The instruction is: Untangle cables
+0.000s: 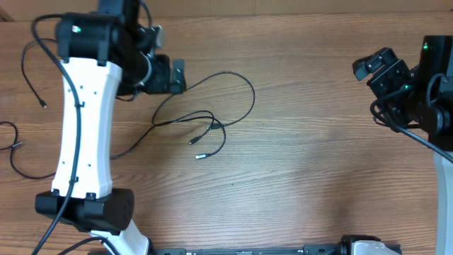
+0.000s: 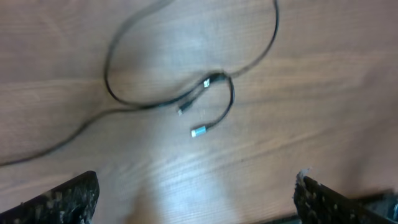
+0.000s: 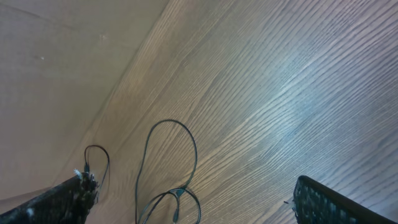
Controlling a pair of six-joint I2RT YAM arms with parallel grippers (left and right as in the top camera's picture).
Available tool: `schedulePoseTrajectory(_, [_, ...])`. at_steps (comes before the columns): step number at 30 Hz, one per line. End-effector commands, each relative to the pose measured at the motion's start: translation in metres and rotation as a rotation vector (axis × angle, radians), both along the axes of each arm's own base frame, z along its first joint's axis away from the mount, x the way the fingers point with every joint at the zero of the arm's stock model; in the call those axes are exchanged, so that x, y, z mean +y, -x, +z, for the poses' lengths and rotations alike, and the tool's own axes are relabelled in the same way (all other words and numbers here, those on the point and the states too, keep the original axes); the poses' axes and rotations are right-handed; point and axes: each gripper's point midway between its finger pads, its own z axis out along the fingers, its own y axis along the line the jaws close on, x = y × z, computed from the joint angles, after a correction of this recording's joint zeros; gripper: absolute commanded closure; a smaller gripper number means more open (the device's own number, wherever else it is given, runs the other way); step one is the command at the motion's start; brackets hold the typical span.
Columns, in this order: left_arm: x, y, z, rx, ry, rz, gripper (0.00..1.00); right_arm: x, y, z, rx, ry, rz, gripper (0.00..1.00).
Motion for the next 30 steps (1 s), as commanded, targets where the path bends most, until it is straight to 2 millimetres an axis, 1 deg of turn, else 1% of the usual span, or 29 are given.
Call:
schedulePoseTrajectory(1, [-0.005, 0.014, -0.055, 0.174, -0.075, -0.066, 0.01, -0.003, 0.0, 0.003, -0.013, 0.011, -0.005, 0.0])
schedulePoseTrajectory(2, [-0.006, 0.019, -0.065, 0.201, -0.086, -0.102, 0.0, -0.003, 0.0, 0.003, -0.013, 0.011, -0.005, 0.0])
schedulePoseTrajectory(3, [-0.006, 0.024, -0.086, 0.233, -0.109, -0.19, 0.0, -0.003, 0.0, 0.003, -0.013, 0.011, -0.005, 0.0])
schedulePoseTrajectory(4, [-0.005, 0.024, -0.096, 0.234, -0.122, -0.231, 0.0, -0.003, 0.0, 0.003, -0.013, 0.011, -0.005, 0.0])
schedulePoseTrajectory(5, [0.0, 0.02, -0.115, 0.218, -0.165, -0.301, 0.0, -0.003, 0.0, 0.003, -0.013, 0.011, -0.005, 0.0])
schedulePoseTrajectory(6, [0.007, 0.015, -0.126, 0.204, -0.212, -0.324, 0.0, -0.003, 0.0, 0.003, -0.013, 0.011, -0.005, 0.0])
schedulePoseTrajectory(9, [0.033, -0.001, -0.145, 0.159, -0.381, -0.318, 0.0, -0.003, 0.0, 0.003, -0.013, 0.011, -0.005, 0.0])
schedulePoseTrajectory(10, [0.041, -0.006, -0.15, 0.145, -0.427, -0.321, 0.0, -0.003, 0.0, 0.003, -0.013, 0.011, -0.005, 0.0])
schedulePoseTrajectory(11, [0.041, -0.006, -0.154, 0.143, -0.429, -0.356, 0.0, -0.003, 0.0, 0.003, -0.013, 0.011, -0.005, 0.0])
schedulePoseTrajectory(14, [0.031, 0.001, -0.164, 0.149, -0.379, -0.552, 0.0, -0.003, 0.0, 0.003, -0.013, 0.011, -0.005, 0.0])
schedulePoseTrajectory(17, [0.03, -0.004, -0.171, 0.124, -0.38, -0.575, 0.0, -0.003, 0.0, 0.003, -0.013, 0.011, -0.005, 0.0])
schedulePoseTrajectory(18, [0.027, -0.008, -0.174, 0.1, -0.37, -0.571, 0.0, -0.003, 0.0, 0.003, -0.013, 0.011, -0.005, 0.0])
schedulePoseTrajectory(19, [0.023, -0.009, -0.176, 0.092, -0.346, -0.573, 0.0, -0.003, 0.0, 0.003, -0.013, 0.011, -0.005, 0.0])
schedulePoseTrajectory(22, [0.007, -0.002, -0.183, 0.087, -0.25, -0.637, 0.0, -0.003, 0.0, 0.003, -0.013, 0.011, -0.005, 0.0])
schedulePoseTrajectory(24, [0.006, 0.002, -0.188, 0.091, -0.245, -0.687, 0.01, -0.003, 0.0, 0.003, -0.013, 0.011, -0.005, 0.0])
schedulePoseTrajectory(27, [0.012, 0.001, -0.198, 0.084, -0.276, -0.702, 0.17, -0.003, 0.0, 0.003, -0.013, 0.011, -0.005, 0.0])
schedulePoseTrajectory(29, [0.012, -0.002, -0.2, 0.072, -0.271, -0.683, 0.18, -0.003, 0.0, 0.003, -0.013, 0.011, -0.005, 0.0])
schedulePoseTrajectory(30, [0.011, -0.004, -0.2, 0.065, -0.27, -0.673, 0.22, -0.003, 0.0, 0.003, -0.013, 0.011, -0.005, 0.0])
